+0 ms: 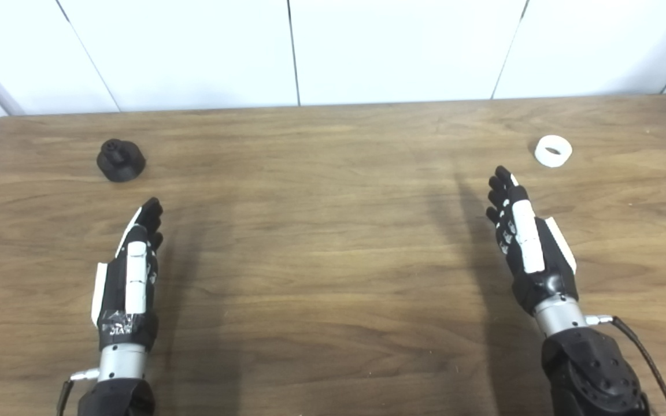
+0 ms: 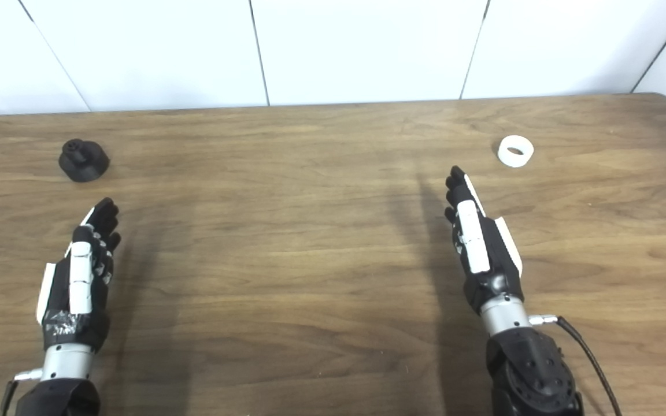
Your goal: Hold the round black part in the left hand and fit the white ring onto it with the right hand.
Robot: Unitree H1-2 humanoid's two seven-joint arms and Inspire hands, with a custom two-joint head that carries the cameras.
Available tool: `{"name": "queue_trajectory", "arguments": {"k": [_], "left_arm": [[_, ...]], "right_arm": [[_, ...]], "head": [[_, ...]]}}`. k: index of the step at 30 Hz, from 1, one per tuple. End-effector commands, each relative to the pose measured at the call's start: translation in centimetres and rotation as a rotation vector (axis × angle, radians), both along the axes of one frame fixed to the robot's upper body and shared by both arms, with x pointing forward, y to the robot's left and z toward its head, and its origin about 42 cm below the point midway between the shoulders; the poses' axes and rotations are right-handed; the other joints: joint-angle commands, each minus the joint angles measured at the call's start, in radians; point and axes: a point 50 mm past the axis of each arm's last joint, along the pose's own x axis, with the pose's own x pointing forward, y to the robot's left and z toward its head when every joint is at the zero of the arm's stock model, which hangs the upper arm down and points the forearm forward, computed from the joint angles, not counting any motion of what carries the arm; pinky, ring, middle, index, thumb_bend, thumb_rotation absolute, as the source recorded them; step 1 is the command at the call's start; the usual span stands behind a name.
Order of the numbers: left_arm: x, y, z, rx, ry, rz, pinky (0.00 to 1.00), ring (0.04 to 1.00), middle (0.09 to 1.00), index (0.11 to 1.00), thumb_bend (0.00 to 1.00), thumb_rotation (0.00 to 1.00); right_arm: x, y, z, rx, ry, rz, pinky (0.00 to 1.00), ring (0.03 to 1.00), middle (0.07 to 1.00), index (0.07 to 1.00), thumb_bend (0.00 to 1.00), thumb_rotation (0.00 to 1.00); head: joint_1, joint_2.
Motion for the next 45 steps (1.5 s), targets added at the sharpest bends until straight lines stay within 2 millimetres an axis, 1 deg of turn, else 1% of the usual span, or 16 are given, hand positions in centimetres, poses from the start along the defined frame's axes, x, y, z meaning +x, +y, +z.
{"name": "queue_trajectory", "arguments": {"k": [1,8,11,17,18,19,21,22,24,25,29,33,40,41,43,45], "left_arm": [[-0.1,-0.2,0.7,0.002,-0.048,0.005,1.00,0.991,0.950,0.928,0.54,0.89],[-0.1,-0.1,0.7,-0.007,-0.051,0.001,1.00,0.996,0.953,0.933,0.53,0.89],[-0.2,-0.2,0.7,-0.006,-0.051,-0.001,1.00,0.998,0.955,0.935,0.53,0.89],[-0.5,-0.7,0.3,0.004,-0.037,0.007,1.00,0.989,0.951,0.919,0.53,0.89],[-0.5,-0.9,0.2,0.005,-0.034,0.006,1.00,0.991,0.955,0.922,0.53,0.89],[-0.6,-1.1,0.1,0.007,-0.034,0.006,1.00,0.994,0.959,0.924,0.53,0.89],[-0.7,-1.5,-0.2,0.007,-0.035,0.005,1.00,0.991,0.956,0.922,0.53,0.89],[-0.7,-1.6,-0.3,0.007,-0.035,0.004,1.00,0.992,0.956,0.923,0.53,0.89],[-0.8,-2.0,-0.5,0.011,-0.030,0.003,1.00,0.990,0.953,0.920,0.52,0.89],[-0.8,-2.1,-0.6,0.013,-0.029,0.003,1.00,0.990,0.953,0.919,0.52,0.90],[-0.9,-2.5,-1.0,0.031,-0.024,-0.012,1.00,0.999,0.961,0.935,0.49,0.91],[-0.9,-2.7,-1.3,0.045,-0.027,-0.017,1.00,0.993,0.962,0.938,0.47,0.93],[-0.8,-3.0,-1.9,0.064,-0.021,-0.007,1.00,0.998,0.966,0.941,0.43,0.92],[-0.8,-3.0,-1.9,0.069,-0.015,-0.007,1.00,0.999,0.967,0.941,0.43,0.92],[-0.7,-3.0,-2.1,0.085,-0.004,-0.008,1.00,1.000,0.969,0.943,0.45,0.89],[-0.7,-3.2,-2.2,0.103,0.010,-0.010,1.00,1.000,0.976,0.949,0.53,0.87]], "right_arm": [[0.6,0.2,1.4,-0.010,-0.082,0.005,1.00,0.998,0.981,0.978,0.50,1.00],[0.6,0.2,1.4,-0.014,-0.081,0.002,1.00,0.989,0.978,0.974,0.50,1.00],[0.5,0.2,1.4,-0.022,-0.083,0.005,1.00,0.989,0.978,0.976,0.49,1.00],[0.3,-0.2,1.0,-0.019,-0.085,0.016,1.00,0.999,0.986,0.983,0.48,1.00],[0.2,-0.4,0.9,-0.020,-0.083,0.016,1.00,1.000,0.987,0.986,0.47,1.00],[0.2,-0.5,0.8,-0.017,-0.079,0.017,1.00,1.000,0.988,0.987,0.47,1.00],[0.1,-0.8,0.5,-0.011,-0.078,0.018,1.00,1.000,0.993,0.993,0.47,1.00],[0.1,-0.9,0.4,-0.010,-0.079,0.019,1.00,1.000,0.993,0.994,0.46,1.00],[0.0,-1.2,0.2,0.002,-0.078,0.022,1.00,1.000,0.997,0.996,0.44,1.00],[-0.1,-1.2,0.1,0.006,-0.077,0.024,1.00,1.000,0.999,0.996,0.43,1.00],[-0.2,-1.4,-0.2,-0.001,-0.072,0.035,1.00,1.000,1.000,1.000,0.45,1.00],[-0.2,-1.5,-0.2,-0.006,-0.067,0.032,1.00,1.000,1.000,1.000,0.43,1.00],[-0.2,-1.4,-0.5,-0.017,-0.068,0.036,1.00,1.000,1.000,1.000,0.37,1.00],[-0.2,-1.4,-0.6,-0.018,-0.067,0.036,1.00,1.000,1.000,1.000,0.37,1.00],[-0.2,-1.5,-0.7,-0.018,-0.061,0.037,1.00,1.000,1.000,1.000,0.37,1.00],[-0.2,-1.6,-0.8,-0.017,-0.056,0.034,1.00,1.000,1.000,1.000,0.38,1.00]], "head": [[0.000,0.002],[-0.001,0.002],[0.015,-0.004],[0.084,-0.051],[0.108,-0.069],[0.113,-0.074],[0.152,-0.102],[0.155,-0.106],[0.182,-0.136],[0.182,-0.136],[0.204,-0.169],[0.217,-0.200],[0.222,-0.222],[0.210,-0.225],[0.199,-0.234],[0.195,-0.242]]}}
